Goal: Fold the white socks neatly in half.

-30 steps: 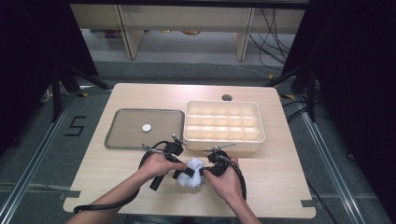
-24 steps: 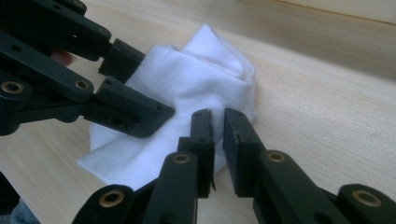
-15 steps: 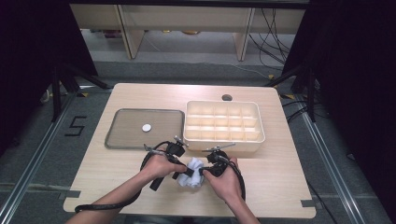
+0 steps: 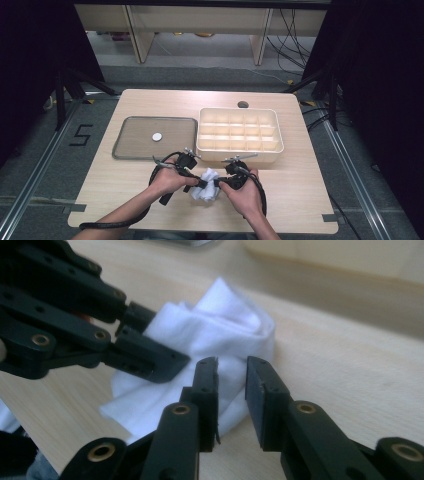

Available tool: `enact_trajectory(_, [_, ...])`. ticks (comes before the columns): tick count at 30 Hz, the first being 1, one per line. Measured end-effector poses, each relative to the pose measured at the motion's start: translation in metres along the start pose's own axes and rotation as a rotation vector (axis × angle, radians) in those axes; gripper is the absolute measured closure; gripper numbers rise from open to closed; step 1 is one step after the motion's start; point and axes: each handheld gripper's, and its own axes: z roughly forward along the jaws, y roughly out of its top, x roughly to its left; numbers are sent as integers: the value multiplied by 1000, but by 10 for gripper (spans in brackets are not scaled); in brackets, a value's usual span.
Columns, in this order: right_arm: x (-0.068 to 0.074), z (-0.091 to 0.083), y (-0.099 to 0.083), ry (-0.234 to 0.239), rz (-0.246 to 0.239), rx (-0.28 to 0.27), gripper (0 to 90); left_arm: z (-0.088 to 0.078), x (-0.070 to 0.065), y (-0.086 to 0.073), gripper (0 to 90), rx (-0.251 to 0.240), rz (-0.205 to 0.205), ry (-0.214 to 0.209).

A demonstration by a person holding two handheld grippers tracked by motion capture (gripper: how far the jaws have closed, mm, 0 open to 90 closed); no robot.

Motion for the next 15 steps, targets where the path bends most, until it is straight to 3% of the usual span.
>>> enact_trajectory(5, [-3,-18,0,-42,33,-61,719,-9,2,0,747,-24,34,7])
enact_trajectory(6, [-6,-21,-1,-55,46,-74,713,-10,2,0,747,-28,32,8])
enact_trajectory(7, [-9,-24,-1,-60,34,-78,706,-10,-1,-1,747,-71,-6,-8])
enact_trajectory(8, [-14,-23,-2,-63,6,-121,700,-12,0,-1,747,-70,-2,-5])
enact_trajectory(9, [-17,-24,-3,-64,3,-123,694,-15,2,-1,747,-62,26,-10])
enact_trajectory(10, [-17,-25,-5,-64,37,-120,688,-15,-1,-1,747,-91,-6,-11])
enact_trajectory(11, [-22,-25,-6,-87,2,-125,683,-17,-2,-1,747,-100,-5,-14])
enact_trajectory(12, [-22,-26,-7,-90,29,-110,680,-18,-2,-1,747,-106,0,-18])
enact_trajectory(13, [-24,-26,-8,-83,10,-119,675,-21,-2,-1,747,-96,18,-10])
enact_trajectory(15, [-25,-27,-11,-93,22,-114,667,-23,-3,0,747,-117,11,-16])
